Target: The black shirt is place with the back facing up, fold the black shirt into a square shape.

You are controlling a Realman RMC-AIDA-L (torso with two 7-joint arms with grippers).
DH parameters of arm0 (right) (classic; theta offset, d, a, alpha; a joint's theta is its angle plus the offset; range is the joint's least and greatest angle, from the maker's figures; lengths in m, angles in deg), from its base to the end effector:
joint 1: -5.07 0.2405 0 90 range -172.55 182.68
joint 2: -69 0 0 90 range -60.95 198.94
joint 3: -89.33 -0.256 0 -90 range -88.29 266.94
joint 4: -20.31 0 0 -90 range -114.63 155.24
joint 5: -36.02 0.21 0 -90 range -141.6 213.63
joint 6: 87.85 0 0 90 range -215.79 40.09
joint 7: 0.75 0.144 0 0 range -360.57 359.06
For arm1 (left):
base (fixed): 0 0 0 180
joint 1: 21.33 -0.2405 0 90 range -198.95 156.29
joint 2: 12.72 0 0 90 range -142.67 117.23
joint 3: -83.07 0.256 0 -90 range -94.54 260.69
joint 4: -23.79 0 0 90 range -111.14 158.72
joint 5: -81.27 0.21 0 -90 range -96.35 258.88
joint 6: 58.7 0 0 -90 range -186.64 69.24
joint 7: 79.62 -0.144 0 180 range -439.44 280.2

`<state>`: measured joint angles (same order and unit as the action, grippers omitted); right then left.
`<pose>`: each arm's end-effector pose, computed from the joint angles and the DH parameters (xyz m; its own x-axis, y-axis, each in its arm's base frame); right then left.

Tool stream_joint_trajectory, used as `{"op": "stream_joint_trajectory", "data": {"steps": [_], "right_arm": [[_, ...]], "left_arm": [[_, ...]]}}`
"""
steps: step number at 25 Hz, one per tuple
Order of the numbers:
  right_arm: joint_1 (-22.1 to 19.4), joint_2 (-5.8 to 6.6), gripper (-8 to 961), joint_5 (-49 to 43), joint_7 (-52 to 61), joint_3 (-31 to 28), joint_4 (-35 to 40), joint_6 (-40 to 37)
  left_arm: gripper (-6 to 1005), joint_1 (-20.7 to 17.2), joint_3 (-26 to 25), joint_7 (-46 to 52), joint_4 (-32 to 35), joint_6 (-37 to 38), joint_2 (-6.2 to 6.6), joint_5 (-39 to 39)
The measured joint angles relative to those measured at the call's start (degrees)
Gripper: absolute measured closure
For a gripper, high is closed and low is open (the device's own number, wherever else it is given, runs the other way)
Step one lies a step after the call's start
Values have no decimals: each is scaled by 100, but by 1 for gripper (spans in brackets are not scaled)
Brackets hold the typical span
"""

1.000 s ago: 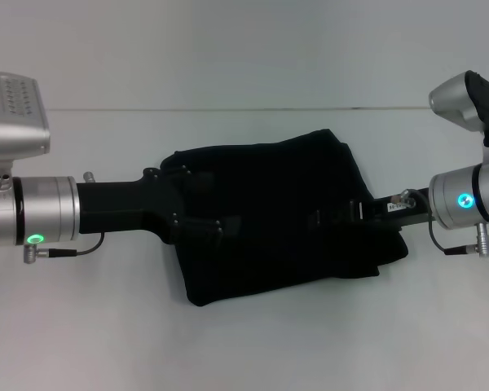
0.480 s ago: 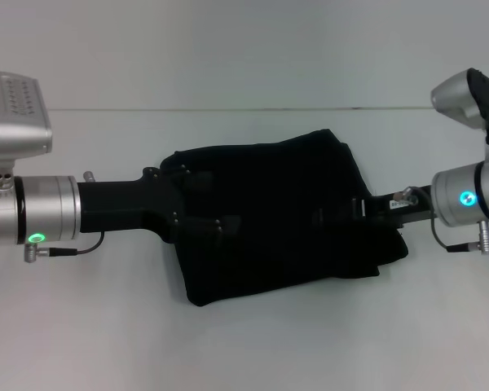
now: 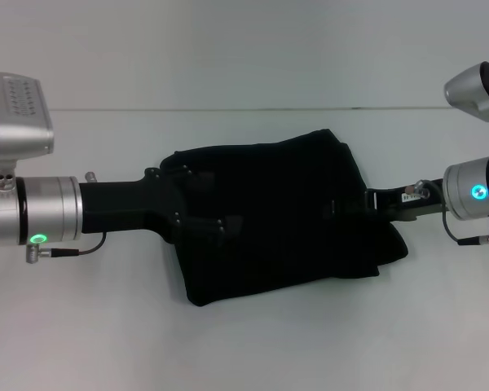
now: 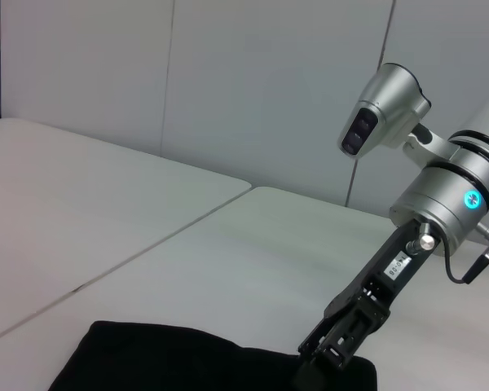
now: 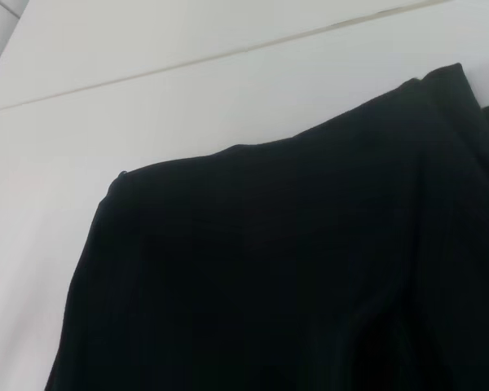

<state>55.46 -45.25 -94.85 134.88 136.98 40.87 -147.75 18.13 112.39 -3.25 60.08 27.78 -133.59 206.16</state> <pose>0.2430 0.4196 -0.0344 0.3183 -0.8927 -0.3190 -0.9460 -0.2773 -0.1680 -0.2328 0.3649 -0.0085 0.8428 0.2624 0.4699 0.3906 -0.8989 -0.1987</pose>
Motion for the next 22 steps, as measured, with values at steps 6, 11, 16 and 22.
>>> {"op": "stream_joint_trajectory", "data": {"steps": [6, 11, 16, 22], "right_arm": [[70, -88, 119, 0, 23, 170, -6, 200], [95, -180, 131, 0, 24, 227, -13, 347], [109, -220, 136, 0, 25, 278, -31, 446], [145, -245, 141, 0, 22, 280, -8, 447]], "left_arm": [[48, 0, -23, 4, 0, 0, 6, 0], [47, 0, -30, 11, 11, 0, 14, 0], [47, 0, -34, 26, 33, 0, 19, 0], [48, 7, -41, 34, 38, 1, 20, -6]]}}
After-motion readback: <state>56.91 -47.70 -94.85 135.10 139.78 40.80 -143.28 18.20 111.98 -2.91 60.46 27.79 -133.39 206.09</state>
